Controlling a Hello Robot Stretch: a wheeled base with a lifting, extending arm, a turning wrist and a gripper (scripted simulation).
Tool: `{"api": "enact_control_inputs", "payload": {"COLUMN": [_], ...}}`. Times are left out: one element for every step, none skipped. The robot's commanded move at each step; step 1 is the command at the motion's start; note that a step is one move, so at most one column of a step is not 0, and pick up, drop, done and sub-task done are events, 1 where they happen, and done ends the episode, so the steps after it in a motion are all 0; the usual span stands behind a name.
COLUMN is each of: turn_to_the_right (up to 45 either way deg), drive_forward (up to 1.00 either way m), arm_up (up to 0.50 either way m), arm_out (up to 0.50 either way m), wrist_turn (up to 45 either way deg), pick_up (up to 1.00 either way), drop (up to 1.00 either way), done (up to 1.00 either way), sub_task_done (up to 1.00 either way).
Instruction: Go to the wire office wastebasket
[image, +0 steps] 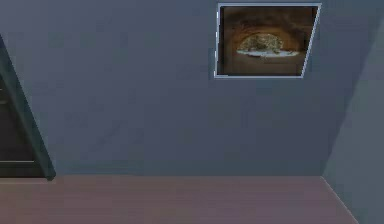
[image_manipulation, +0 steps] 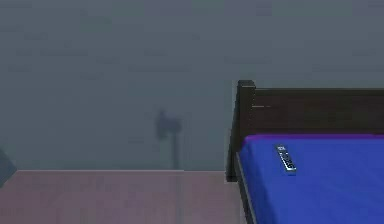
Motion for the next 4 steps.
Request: {"api": "enact_control_inputs", "payload": {"turn_to_the_right": [0.0, -45.0, -33.0, 0.0], "drive_forward": [0.2, 0.0, 0.0, 1.0], "arm_up": [0.0, 0.0, 0.0, 0.0], "arm_out": [0.0, 0.0, 0.0, 0.0], "wrist_turn": [0.0, 0.0, 0.0, 0.0], "pick_up": [0.0, 0.0, 0.0, 0.0], "drop": [0.0, 0.0, 0.0, 0.0], "done": [0.0, 0.0, 0.0, 0.0], "sub_task_done": [0.0, 0.0, 0.0, 0.0]}}
